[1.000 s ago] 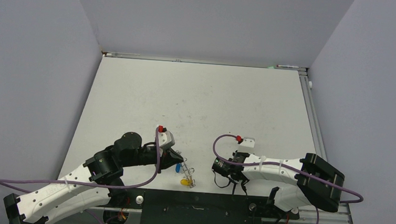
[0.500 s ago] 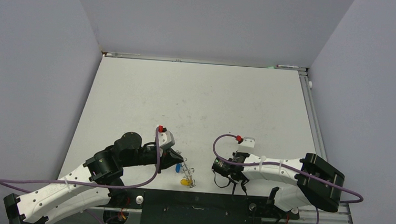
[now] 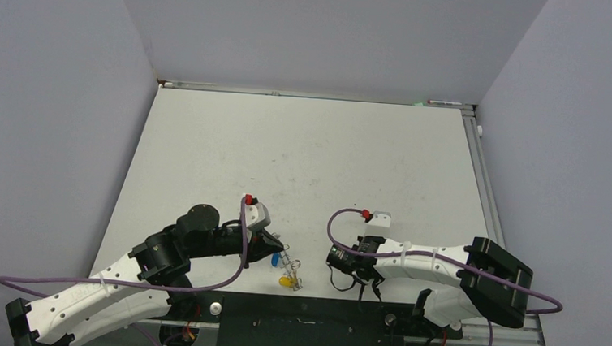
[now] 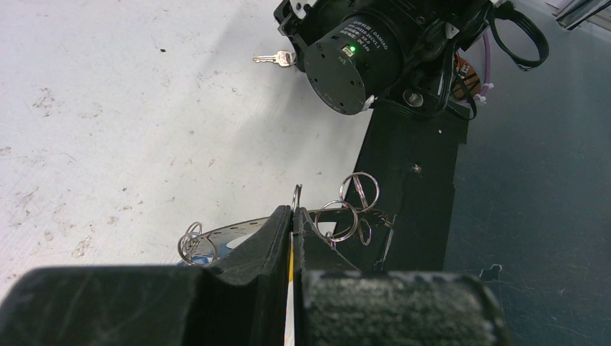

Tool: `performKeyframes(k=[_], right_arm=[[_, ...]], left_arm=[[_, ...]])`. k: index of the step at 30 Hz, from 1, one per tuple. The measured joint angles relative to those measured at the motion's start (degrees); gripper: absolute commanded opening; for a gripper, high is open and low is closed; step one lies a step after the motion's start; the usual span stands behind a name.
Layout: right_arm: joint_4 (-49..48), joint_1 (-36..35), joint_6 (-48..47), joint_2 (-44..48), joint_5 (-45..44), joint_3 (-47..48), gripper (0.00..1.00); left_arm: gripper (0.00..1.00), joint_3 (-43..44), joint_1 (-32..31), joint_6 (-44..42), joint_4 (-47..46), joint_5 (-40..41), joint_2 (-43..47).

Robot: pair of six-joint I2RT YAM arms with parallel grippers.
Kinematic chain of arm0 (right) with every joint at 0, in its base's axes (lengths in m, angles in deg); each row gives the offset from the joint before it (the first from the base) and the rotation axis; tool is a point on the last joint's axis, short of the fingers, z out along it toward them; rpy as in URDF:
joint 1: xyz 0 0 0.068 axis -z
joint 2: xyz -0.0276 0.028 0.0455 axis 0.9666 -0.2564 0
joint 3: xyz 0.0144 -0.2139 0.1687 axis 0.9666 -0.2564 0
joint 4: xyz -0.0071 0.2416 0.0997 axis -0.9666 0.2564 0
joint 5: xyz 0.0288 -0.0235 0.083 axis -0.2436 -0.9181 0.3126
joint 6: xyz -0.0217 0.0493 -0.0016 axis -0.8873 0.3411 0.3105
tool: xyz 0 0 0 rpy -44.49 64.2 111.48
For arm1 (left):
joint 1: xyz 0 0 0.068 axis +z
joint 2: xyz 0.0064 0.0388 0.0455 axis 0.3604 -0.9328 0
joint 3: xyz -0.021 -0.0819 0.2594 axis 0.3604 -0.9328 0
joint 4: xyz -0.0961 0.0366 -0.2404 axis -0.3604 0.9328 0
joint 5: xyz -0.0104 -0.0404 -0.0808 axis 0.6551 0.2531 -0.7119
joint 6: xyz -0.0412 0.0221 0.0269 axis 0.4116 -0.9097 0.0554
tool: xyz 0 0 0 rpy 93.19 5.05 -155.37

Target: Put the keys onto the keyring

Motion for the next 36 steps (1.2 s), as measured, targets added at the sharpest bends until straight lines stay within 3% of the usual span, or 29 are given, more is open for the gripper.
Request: performKeyframes(k=[6, 16, 25, 36], right_arm=[[-2.93, -1.68, -10.78, 4.28, 0.09, 5.86, 0.05], [-18.34, -2.43, -36.2, 24.2, 9.77, 7.37, 0.05], [-26.16, -2.43, -47.82, 28.65, 18.93, 4.35, 0.05], [-44.54, -2.97, -57.96, 32.35, 39.45, -3.96, 0.05]], left_arm=[[0.0, 0.0, 0.0, -0.02, 0.0, 0.0, 0.0], [0.0, 0.0, -0.15, -0.04, 0.0, -0.07, 0.24], [0.0, -0.22, -0.35, -0.66, -0.09, -1.07, 0.55], [0.0, -0.92, -0.37, -1.14, -0.2, -2.45, 0.81]])
